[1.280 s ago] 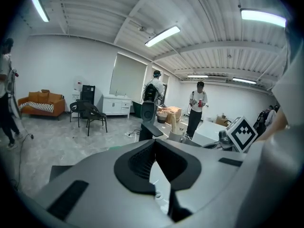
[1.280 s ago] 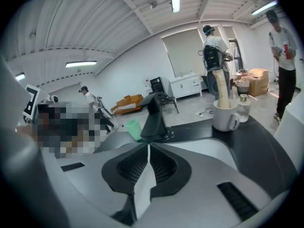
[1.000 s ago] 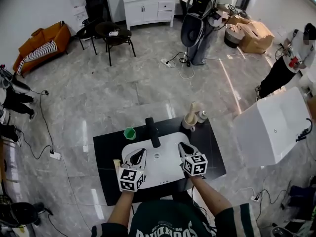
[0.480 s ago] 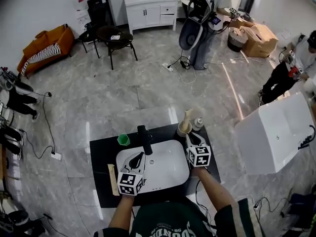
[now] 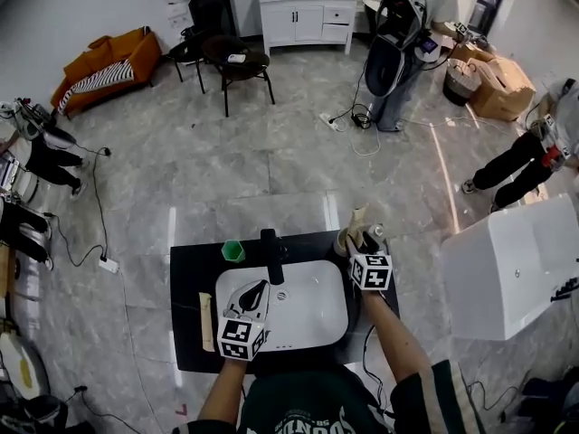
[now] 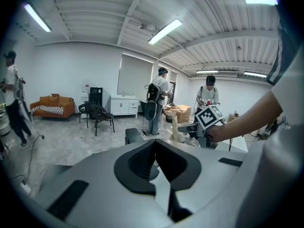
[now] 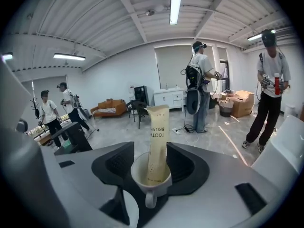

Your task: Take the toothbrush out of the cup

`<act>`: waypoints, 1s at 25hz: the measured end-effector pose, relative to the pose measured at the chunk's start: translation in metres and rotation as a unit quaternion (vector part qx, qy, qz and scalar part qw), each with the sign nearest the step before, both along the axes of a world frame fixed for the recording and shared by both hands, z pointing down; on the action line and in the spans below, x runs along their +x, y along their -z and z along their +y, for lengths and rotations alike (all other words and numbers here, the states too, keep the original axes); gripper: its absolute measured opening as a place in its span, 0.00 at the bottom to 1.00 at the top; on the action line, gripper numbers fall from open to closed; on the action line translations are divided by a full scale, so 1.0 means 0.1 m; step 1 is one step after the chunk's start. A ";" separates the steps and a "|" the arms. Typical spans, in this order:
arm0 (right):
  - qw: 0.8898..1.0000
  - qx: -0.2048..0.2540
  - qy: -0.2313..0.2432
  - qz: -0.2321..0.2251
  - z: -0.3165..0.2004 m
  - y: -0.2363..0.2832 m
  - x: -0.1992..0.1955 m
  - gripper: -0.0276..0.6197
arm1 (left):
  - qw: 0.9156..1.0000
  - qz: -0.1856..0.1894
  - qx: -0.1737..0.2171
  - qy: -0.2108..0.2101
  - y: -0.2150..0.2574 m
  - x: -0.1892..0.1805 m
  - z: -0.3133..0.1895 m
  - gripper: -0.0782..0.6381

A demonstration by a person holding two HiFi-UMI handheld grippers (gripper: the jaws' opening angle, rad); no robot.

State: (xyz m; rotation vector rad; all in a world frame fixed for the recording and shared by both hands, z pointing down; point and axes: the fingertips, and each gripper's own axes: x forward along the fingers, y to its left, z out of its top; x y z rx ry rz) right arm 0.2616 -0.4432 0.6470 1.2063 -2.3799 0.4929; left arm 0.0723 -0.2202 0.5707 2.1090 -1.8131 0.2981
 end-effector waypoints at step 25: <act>0.999 -0.038 0.009 0.004 -0.36 -0.37 -0.08 0.36 | 0.998 0.001 -0.017 0.055 -0.11 -0.19 0.17 0.12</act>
